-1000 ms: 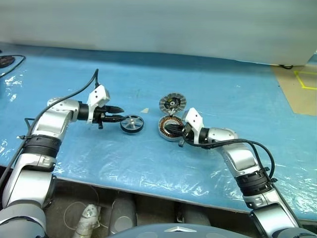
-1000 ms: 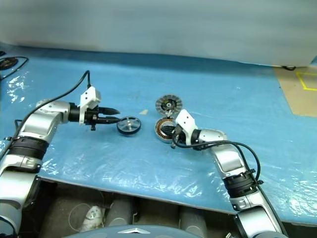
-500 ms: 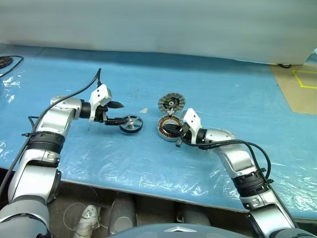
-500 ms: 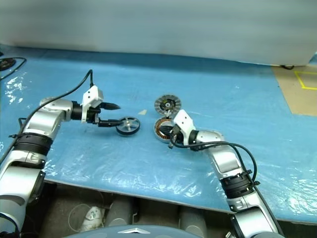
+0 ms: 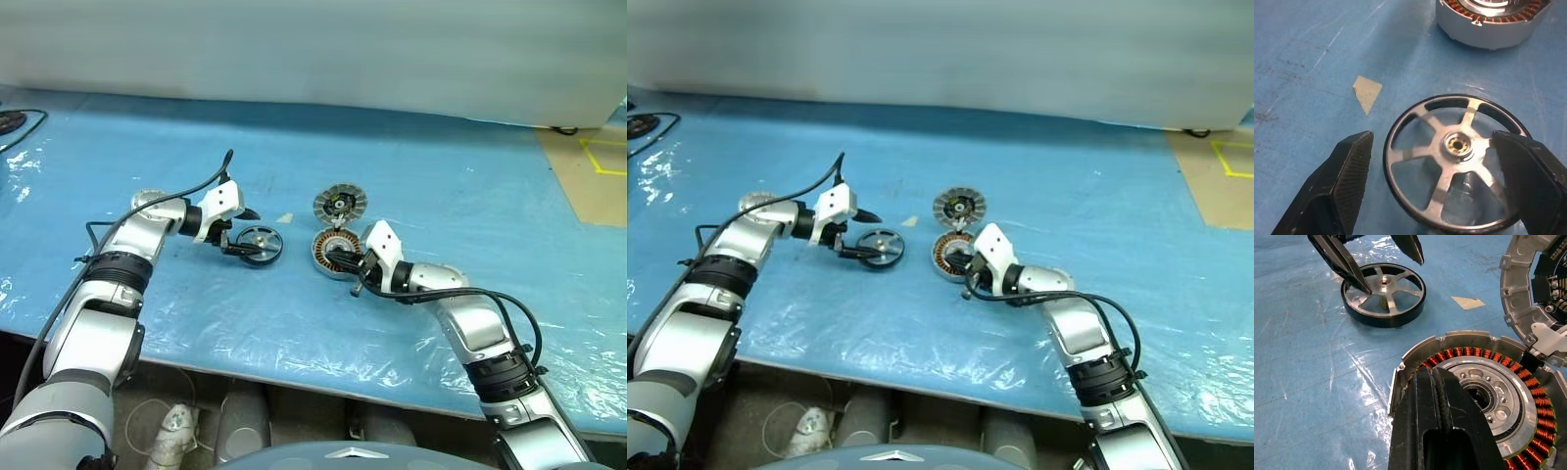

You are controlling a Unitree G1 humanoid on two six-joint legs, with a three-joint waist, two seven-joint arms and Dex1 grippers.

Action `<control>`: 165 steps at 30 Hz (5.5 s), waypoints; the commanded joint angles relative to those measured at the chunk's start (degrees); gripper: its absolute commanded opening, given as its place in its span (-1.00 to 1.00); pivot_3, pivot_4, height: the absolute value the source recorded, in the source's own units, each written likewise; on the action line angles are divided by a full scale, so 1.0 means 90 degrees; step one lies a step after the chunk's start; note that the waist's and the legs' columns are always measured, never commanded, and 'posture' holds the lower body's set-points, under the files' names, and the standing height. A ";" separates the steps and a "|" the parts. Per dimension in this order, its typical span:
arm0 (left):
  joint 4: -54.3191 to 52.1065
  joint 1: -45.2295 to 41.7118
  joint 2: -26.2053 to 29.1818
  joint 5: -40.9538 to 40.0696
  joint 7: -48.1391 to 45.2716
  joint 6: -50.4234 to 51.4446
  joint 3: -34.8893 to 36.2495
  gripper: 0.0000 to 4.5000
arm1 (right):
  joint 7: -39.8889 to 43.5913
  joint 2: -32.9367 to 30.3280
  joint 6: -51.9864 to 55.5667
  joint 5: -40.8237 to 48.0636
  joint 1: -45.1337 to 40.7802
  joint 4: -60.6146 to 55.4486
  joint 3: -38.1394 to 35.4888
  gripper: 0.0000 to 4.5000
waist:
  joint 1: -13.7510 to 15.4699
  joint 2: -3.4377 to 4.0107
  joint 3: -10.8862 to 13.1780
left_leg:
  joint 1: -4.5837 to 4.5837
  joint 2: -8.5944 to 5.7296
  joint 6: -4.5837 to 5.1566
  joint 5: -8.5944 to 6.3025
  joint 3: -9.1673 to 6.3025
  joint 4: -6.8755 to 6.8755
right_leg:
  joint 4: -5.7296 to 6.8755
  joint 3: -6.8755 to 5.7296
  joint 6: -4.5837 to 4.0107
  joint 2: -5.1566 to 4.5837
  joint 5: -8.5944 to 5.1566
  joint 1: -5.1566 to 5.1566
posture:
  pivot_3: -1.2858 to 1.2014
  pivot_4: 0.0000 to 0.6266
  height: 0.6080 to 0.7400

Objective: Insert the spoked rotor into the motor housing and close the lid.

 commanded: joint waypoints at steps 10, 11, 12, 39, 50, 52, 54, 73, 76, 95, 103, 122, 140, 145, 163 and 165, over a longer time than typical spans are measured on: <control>0.0622 -0.0551 -0.0324 0.0171 0.0132 -0.1169 0.0134 0.82 | -0.0056 -0.0182 0.0021 0.0262 0.0128 -0.0540 -0.0353 -1.00 | 0.0109 -0.0004 0.0002 | -0.0001 -0.0001 0.0000 0.0000 0.0000 0.0001 | 0.0001 0.0001 0.0000 -0.0001 0.0000 0.0000 | 0.03 -0.52 1.00; 0.0661 -0.0601 -0.0322 0.0167 0.0117 -0.1256 0.0147 0.82 | -0.0059 -0.0187 0.0012 0.0255 0.0124 -0.0528 -0.0355 -1.00 | 0.0111 -0.0007 0.0004 | -0.0002 -0.0001 0.0000 0.0000 0.0000 0.0001 | 0.0001 0.0000 0.0000 -0.0001 0.0000 0.0000 | 0.03 -0.52 1.00; 0.0668 -0.0642 -0.0312 0.0150 0.0059 -0.1324 0.0152 0.82 | -0.0059 -0.0189 0.0001 0.0251 0.0119 -0.0511 -0.0357 -1.00 | 0.0112 -0.0007 0.0004 | -0.0003 0.0000 0.0000 0.0000 -0.0001 0.0001 | 0.0000 0.0000 0.0000 -0.0001 0.0000 0.0000 | 0.03 -0.52 1.00; 0.0921 -0.0552 -0.0048 0.0731 -0.0875 -0.1881 -0.0308 0.82 | -0.0172 -0.0193 -0.0090 0.0179 0.0033 -0.0430 -0.0313 -1.00 | 0.0111 -0.0007 0.0004 | -0.0001 0.0000 -0.0001 0.0000 0.0000 -0.0004 | -0.0001 -0.0002 0.0001 -0.0002 0.0000 -0.0001 | 0.03 -0.52 1.00; 0.1176 -0.0715 -0.0121 0.0779 -0.0841 -0.1592 -0.0232 0.82 | -0.0241 -0.0156 -0.0169 0.0119 0.0041 -0.0397 -0.0226 -1.00 | 0.0111 -0.0007 0.0004 | 0.0000 0.0000 -0.0001 0.0000 0.0000 -0.0004 | -0.0001 -0.0002 0.0001 -0.0002 0.0000 -0.0002 | 0.03 -0.52 1.00; 0.1154 -0.0726 -0.0161 0.0646 -0.0899 -0.1366 -0.0139 0.82 | -0.0240 -0.0154 -0.0178 0.0114 0.0057 -0.0397 -0.0202 -1.00 | 0.0113 -0.0007 0.0004 | 0.0000 0.0000 -0.0001 0.0000 0.0000 -0.0004 | 0.0000 -0.0002 0.0001 -0.0003 0.0000 -0.0001 | 0.03 -0.52 1.00; 0.1091 -0.0734 -0.0196 0.0493 -0.1015 -0.1073 -0.0047 0.82 | -0.0229 -0.0159 -0.0199 0.0093 0.0080 -0.0374 -0.0177 -1.00 | 0.0113 -0.0007 0.0004 | 0.0000 0.0000 -0.0001 0.0000 0.0000 -0.0004 | 0.0000 -0.0002 0.0001 -0.0003 0.0000 -0.0001 | 0.03 -0.52 1.00; 0.0608 -0.0507 -0.0149 0.0265 -0.1178 -0.0200 -0.0036 0.56 | -0.0143 -0.0183 -0.0299 -0.0121 0.0093 -0.0225 -0.0038 -1.00 | 0.0114 -0.0007 0.0004 | -0.0001 0.0000 -0.0001 -0.0001 0.0000 -0.0009 | -0.0006 -0.0001 0.0001 -0.0005 0.0000 -0.0001 | 0.03 -0.52 1.00; 0.0533 -0.0489 -0.0155 0.0178 -0.1239 -0.0060 0.0004 0.56 | -0.0136 -0.0191 -0.0322 -0.0162 0.0080 -0.0200 -0.0011 -1.00 | 0.0113 -0.0007 0.0004 | 0.0000 0.0000 -0.0001 -0.0001 0.0000 -0.0009 | -0.0006 -0.0001 0.0001 -0.0005 0.0000 -0.0001 | 0.03 -0.52 1.00; 0.0018 -0.0358 -0.0121 -0.0005 -0.1191 0.0431 -0.0054 0.99 | -0.0097 -0.0192 -0.0499 -0.0266 -0.0017 -0.0019 0.0023 -1.00 | 0.0108 -0.0007 0.0005 | -0.0001 0.0000 -0.0001 -0.0001 0.0000 -0.0012 | -0.0011 -0.0002 0.0000 -0.0004 0.0000 -0.0001 | 0.03 -0.52 1.00; 0.0050 -0.0451 -0.0212 -0.0211 -0.1149 0.0665 0.0109 0.99 | -0.0093 -0.0196 -0.0535 -0.0343 0.0075 -0.0011 0.0092 -1.00 | 0.0107 -0.0007 0.0005 | -0.0001 0.0000 -0.0001 -0.0001 0.0000 -0.0013 | -0.0013 -0.0002 0.0000 -0.0004 0.0000 -0.0001 | 0.03 -0.52 1.00; -0.0149 -0.0487 -0.0215 -0.0323 -0.0888 0.0853 0.0205 0.30 | -0.0115 -0.0182 -0.0663 -0.0425 0.0054 0.0111 0.0138 -1.00 | 0.0104 -0.0007 0.0005 | -0.0001 0.0000 0.0000 -0.0001 0.0000 -0.0014 | -0.0015 -0.0002 0.0000 -0.0004 0.0000 -0.0001 | 0.03 -0.52 1.00; 0.0241 -0.0265 -0.0522 0.0325 -0.0330 0.0161 -0.0196 0.30 | -0.0197 -0.0191 -0.0668 -0.0448 0.0119 0.0040 0.0102 -1.00 | 0.0102 -0.0008 0.0005 | 0.0001 0.0000 0.0000 -0.0001 0.0000 -0.0014 | -0.0014 -0.0001 0.0001 -0.0003 0.0000 0.0000 | 0.03 -0.52 1.00; 0.0395 -0.0347 -0.0473 0.0390 -0.0266 0.0014 -0.0168 0.30 | -0.0210 -0.0187 -0.0677 -0.0455 0.0085 0.0065 0.0108 -1.00 | 0.0101 -0.0008 0.0005 | 0.0004 0.0000 0.0000 -0.0001 -0.0001 -0.0014 | -0.0013 -0.0001 0.0001 -0.0003 0.0000 0.0001 | 0.03 -0.52 1.00; -0.0130 -0.0461 -0.0013 -0.0027 -0.0801 0.0816 0.0059 0.30 | -0.0147 -0.0172 -0.0806 -0.0547 0.0011 0.0246 0.0172 -1.00 | 0.0102 -0.0008 0.0005 | 0.0002 0.0001 0.0000 -0.0001 0.0000 -0.0015 | -0.0014 0.0000 0.0000 -0.0005 0.0000 0.0001 | 0.03 -0.52 1.00; -0.0193 -0.0405 -0.0019 -0.0031 -0.0814 0.0808 0.0041 0.30 | -0.0144 -0.0171 -0.0813 -0.0548 0.0002 0.0255 0.0175 -1.00 | 0.0101 -0.0008 0.0005 | 0.0002 0.0001 0.0000 -0.0001 0.0000 -0.0015 | -0.0015 0.0000 0.0000 -0.0004 0.0000 0.0000 | 0.03 -0.52 1.00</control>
